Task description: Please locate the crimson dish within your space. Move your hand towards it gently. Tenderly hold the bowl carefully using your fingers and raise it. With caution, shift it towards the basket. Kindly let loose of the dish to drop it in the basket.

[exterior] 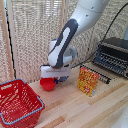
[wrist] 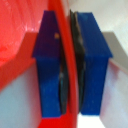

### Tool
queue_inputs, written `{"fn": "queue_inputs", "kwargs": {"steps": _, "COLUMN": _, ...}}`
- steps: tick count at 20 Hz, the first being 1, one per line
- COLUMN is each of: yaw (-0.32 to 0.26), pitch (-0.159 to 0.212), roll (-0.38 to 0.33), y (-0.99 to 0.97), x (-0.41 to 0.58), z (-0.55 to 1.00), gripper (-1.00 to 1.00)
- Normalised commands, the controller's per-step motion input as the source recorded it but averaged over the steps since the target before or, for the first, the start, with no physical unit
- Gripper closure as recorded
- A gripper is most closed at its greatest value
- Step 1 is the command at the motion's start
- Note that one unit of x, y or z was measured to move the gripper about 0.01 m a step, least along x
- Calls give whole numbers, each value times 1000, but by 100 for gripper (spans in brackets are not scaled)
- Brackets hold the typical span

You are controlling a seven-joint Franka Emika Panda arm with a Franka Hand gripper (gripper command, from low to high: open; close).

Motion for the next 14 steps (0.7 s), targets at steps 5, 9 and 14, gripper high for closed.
{"fn": "queue_inputs", "kwargs": {"steps": 5, "yaw": 7, "pitch": 190, "roll": 41, "y": -24, "x": 495, "z": 703, "gripper": 100}}
{"fn": "queue_inputs", "kwargs": {"steps": 9, "yaw": 2, "pitch": 153, "roll": 112, "y": 195, "x": 395, "z": 669, "gripper": 100}}
{"fn": "queue_inputs", "kwargs": {"steps": 14, "yaw": -11, "pitch": 91, "roll": 125, "y": 406, "x": 93, "z": 707, "gripper": 100}}
